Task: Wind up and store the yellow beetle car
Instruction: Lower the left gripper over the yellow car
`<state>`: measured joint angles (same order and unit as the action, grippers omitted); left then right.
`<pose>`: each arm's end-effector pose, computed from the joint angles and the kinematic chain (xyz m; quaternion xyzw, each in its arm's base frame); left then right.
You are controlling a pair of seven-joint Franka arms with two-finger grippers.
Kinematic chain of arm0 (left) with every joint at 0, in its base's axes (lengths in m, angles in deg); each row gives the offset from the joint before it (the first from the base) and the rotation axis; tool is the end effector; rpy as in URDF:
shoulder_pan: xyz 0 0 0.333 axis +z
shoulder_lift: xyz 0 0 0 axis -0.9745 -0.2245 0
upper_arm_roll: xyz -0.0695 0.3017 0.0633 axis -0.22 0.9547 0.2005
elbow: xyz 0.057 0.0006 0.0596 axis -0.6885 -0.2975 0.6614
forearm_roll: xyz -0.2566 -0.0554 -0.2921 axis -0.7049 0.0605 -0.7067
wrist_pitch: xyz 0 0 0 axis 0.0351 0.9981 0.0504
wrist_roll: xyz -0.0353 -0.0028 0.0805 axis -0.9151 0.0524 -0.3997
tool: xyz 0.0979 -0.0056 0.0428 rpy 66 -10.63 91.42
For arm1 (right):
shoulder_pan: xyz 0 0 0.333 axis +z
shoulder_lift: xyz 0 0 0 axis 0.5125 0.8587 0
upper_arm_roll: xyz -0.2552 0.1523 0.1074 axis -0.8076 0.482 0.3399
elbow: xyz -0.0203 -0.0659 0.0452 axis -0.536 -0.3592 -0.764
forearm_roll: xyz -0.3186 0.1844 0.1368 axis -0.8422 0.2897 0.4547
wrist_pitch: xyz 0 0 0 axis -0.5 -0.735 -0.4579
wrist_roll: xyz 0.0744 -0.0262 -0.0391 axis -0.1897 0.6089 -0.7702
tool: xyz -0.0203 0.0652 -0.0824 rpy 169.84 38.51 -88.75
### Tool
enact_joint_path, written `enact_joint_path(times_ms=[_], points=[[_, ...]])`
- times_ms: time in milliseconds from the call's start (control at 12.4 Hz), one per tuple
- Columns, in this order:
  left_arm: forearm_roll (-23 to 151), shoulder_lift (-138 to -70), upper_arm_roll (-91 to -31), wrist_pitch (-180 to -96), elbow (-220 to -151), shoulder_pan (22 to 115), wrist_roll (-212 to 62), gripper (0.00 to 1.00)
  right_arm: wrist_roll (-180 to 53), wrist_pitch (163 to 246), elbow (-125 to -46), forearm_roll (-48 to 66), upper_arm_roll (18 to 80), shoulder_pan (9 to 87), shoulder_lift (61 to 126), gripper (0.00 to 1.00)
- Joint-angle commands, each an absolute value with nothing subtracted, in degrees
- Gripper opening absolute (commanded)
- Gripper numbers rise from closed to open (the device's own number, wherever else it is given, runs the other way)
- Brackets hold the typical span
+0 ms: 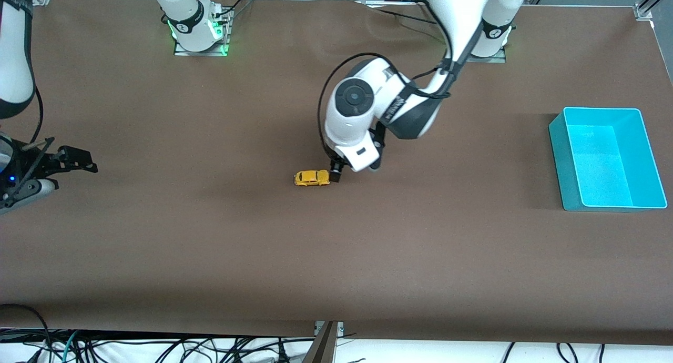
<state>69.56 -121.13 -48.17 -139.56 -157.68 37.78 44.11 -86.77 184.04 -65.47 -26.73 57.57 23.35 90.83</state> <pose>0.5442 -0.5207 0.3265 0.7414 0.6673 -0.0594 0.0384 0.6585 -0.0523 0.5066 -0.9776 -0.2061 0.0298 0.0318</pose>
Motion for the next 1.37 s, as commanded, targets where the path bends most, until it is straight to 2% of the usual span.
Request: enact_joint_path(times_ms=[0,161,484,806,1289], points=[[68.44,-125.10,-46.94,-142.55,-155.09,35.63,50.37,1.00,-85.46,184.29,-69.78,-27.34,57.84,23.27,84.83,1.00],[68.61,-127.03,-46.33,-144.92,-154.83,35.01,51.17,1.00,-85.46,184.82,-71.79,-27.51,57.76,23.36,82.18,1.00],[68.53,-133.79,-43.34,-145.90,-149.03,34.93,52.92,1.00,-82.93,186.41,-76.11,-28.13,57.84,24.85,79.54,1.00],[68.53,-134.86,-43.34,-147.73,-148.85,33.52,58.45,1.00,-66.50,182.81,-77.24,-28.22,57.84,27.23,77.87,1.00],[68.53,-137.93,-43.34,-156.26,-148.68,32.38,61.02,1.00,-62.98,179.38,-79.36,-28.83,57.76,27.49,76.02,1.00]])
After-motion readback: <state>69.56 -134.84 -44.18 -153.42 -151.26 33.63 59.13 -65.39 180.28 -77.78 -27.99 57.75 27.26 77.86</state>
